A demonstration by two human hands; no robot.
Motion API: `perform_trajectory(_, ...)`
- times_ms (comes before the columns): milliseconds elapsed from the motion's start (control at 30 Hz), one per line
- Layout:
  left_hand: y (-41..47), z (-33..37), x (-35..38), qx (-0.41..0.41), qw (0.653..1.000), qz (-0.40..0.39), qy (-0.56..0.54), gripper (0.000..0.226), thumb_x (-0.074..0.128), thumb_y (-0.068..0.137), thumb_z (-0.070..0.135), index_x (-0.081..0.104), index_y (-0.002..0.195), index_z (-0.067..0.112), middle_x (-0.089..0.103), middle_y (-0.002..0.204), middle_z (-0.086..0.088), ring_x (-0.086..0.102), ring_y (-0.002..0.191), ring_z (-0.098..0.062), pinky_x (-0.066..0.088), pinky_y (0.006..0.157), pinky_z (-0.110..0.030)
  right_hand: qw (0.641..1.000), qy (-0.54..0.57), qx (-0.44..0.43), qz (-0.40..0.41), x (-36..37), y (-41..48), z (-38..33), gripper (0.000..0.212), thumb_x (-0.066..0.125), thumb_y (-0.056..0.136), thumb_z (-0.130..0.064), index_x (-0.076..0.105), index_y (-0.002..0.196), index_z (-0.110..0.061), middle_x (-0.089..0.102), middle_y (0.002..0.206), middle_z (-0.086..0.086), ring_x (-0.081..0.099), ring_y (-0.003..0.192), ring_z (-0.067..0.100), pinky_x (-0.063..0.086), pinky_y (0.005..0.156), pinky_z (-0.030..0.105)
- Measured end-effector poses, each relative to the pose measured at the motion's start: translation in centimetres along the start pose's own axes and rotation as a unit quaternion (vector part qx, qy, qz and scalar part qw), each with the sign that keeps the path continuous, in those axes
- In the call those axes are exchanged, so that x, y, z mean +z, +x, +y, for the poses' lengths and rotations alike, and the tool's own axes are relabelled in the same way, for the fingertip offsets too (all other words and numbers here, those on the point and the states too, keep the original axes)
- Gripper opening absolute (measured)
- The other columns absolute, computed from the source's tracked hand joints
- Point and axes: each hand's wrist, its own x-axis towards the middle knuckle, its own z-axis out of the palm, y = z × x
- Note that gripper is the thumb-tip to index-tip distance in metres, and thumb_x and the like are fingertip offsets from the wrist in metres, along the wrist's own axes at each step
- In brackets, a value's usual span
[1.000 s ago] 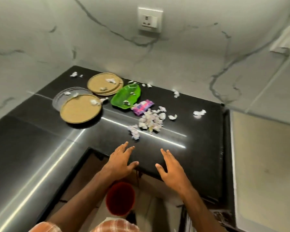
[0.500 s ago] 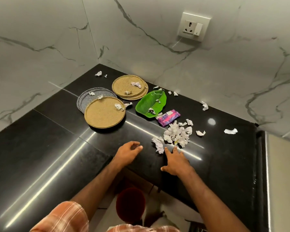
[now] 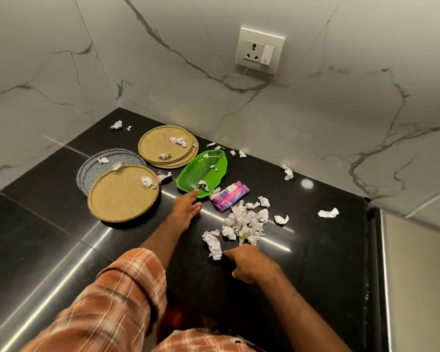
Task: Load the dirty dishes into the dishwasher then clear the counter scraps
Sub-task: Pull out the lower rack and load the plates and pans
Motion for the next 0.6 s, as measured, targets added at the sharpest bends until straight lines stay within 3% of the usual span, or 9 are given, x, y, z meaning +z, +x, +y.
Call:
perform_trajectory(67,0.8,0.6,0.4,-0.015,0.999,0.007,-0.036,0.047,0.063,0.099,0.021,0.05,0.141,0.005,0.051,0.143,-0.018,0.058,0.125,-0.032,0.05,0.099,-0.035,1.0,0.016,-0.02,-0.01,0.0,-0.1,0.9,0.061,0.066,0.096,-0.019,0.045,0.153,-0.03,0.052,0.15,0.008,0.051,0.136,0.028,0.047,0.109,0.043)
perform_trajectory(133,1.6,0.6,0.9,-0.022,0.999,0.024,-0.042,0.044,0.062,0.1,0.022,0.052,0.139,0.005,0.053,0.141,-0.017,0.057,0.127,-0.029,0.049,0.099,-0.032,0.999,0.034,-0.03,-0.017,0.0,-0.1,1.9,0.062,0.068,0.096,-0.023,0.045,0.153,-0.028,0.051,0.152,0.005,0.049,0.138,0.026,0.044,0.113,0.044)
perform_trajectory(200,2.3,0.5,1.2,-0.017,0.998,0.048,-0.029,0.028,0.065,0.098,0.025,0.062,0.12,0.007,0.061,0.118,-0.011,0.065,0.104,-0.022,0.052,0.082,-0.026,0.998,0.044,-0.035,-0.007,0.1,-0.2,2.6,0.061,0.067,0.097,-0.026,0.044,0.154,-0.028,0.048,0.155,0.004,0.046,0.142,0.026,0.04,0.117,0.044)
perform_trajectory(267,2.8,0.5,1.4,-0.009,0.997,0.074,-0.026,0.014,0.07,0.095,0.026,0.062,0.092,0.014,0.06,0.087,-0.004,0.056,0.069,-0.012,0.048,0.056,-0.02,0.997,0.056,-0.042,0.009,0.3,-0.7,3.3,0.06,0.066,0.098,-0.028,0.045,0.154,-0.028,0.043,0.159,0.004,0.042,0.146,0.026,0.036,0.12,0.042)
perform_trajectory(367,2.8,0.4,1.5,-0.011,0.995,0.082,-0.052,0.014,0.068,0.096,0.019,0.059,0.085,0.016,0.053,0.071,-0.001,0.048,0.058,-0.01,0.044,0.053,-0.021,0.988,0.133,-0.051,0.055,0.4,-1.3,4.5,0.047,0.066,0.099,-0.031,0.057,0.145,-0.029,0.054,0.152,-0.003,0.051,0.138,0.016,0.038,0.12,0.039)
perform_trajectory(467,1.5,-0.2,1.7,0.024,0.997,0.068,-0.034,0.011,0.065,0.096,0.012,0.06,0.086,0.013,0.056,0.069,-0.002,0.05,0.059,-0.011,0.047,0.056,-0.023,0.925,0.326,-0.04,0.192,-0.1,-1.0,5.6,0.024,0.066,0.099,-0.035,0.071,0.123,-0.033,0.072,0.117,-0.013,0.067,0.102,0.0,0.057,0.099,0.037)
perform_trajectory(533,-0.1,-1.0,1.8,0.068,0.997,0.036,0.012,0.008,0.065,0.096,0.011,0.064,0.088,0.009,0.064,0.064,-0.001,0.052,0.055,-0.01,0.049,0.053,-0.021,0.871,0.371,-0.035,0.321,-1.4,-0.3,6.5,0.021,0.066,0.1,-0.032,0.072,0.12,-0.033,0.071,0.111,-0.016,0.067,0.093,-0.003,0.059,0.088,0.028)
perform_trajectory(600,-1.6,-2.0,1.9,0.109,0.992,-0.006,0.059,0.009,0.066,0.096,0.014,0.07,0.093,0.007,0.072,0.071,-0.003,0.056,0.057,-0.01,0.051,0.057,-0.024,0.837,0.37,-0.043,0.402,-3.6,0.3,7.1,0.024,0.066,0.1,-0.027,0.071,0.124,-0.029,0.068,0.112,-0.016,0.066,0.095,-0.003,0.057,0.084,0.022)
